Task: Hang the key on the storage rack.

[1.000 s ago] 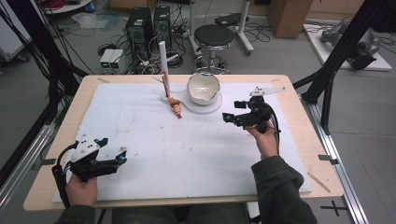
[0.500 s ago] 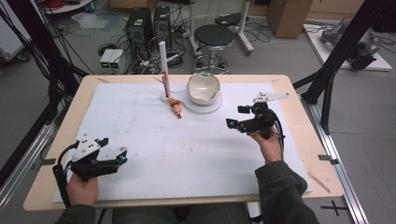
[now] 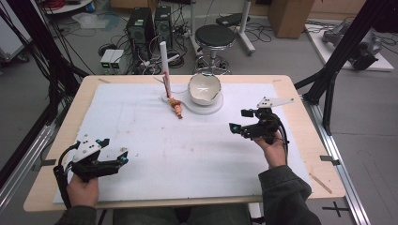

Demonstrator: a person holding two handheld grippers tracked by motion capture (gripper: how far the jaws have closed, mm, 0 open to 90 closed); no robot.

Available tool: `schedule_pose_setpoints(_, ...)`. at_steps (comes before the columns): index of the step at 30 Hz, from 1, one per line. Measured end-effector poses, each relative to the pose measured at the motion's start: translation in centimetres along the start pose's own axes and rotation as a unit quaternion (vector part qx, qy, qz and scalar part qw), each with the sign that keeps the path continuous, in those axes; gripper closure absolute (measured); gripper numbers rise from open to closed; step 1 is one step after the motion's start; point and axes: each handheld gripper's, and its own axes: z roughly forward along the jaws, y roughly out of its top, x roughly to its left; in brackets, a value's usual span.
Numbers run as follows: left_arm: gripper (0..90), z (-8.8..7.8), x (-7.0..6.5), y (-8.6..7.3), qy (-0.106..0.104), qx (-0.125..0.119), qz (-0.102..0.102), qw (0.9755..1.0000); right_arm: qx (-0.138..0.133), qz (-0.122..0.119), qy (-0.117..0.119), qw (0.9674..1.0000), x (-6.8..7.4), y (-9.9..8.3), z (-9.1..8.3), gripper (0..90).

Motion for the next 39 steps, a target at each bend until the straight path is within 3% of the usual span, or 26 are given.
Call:
schedule_pose_setpoints(22, 19.6, 0.2, 0.0, 0.0, -0.002, 0.001, 0.001, 1.0, 0.006, 0.015, -0.013, 0.9998, -0.1, -2.5, -1.8, 11.8)
schedule_pose_setpoints(39, 19.6, 0.3, -0.1, 0.0, -0.004, 0.004, 0.002, 1.0, 0.012, 0.012, -0.02, 0.9997, 0.2, -4.4, -2.5, 11.8)
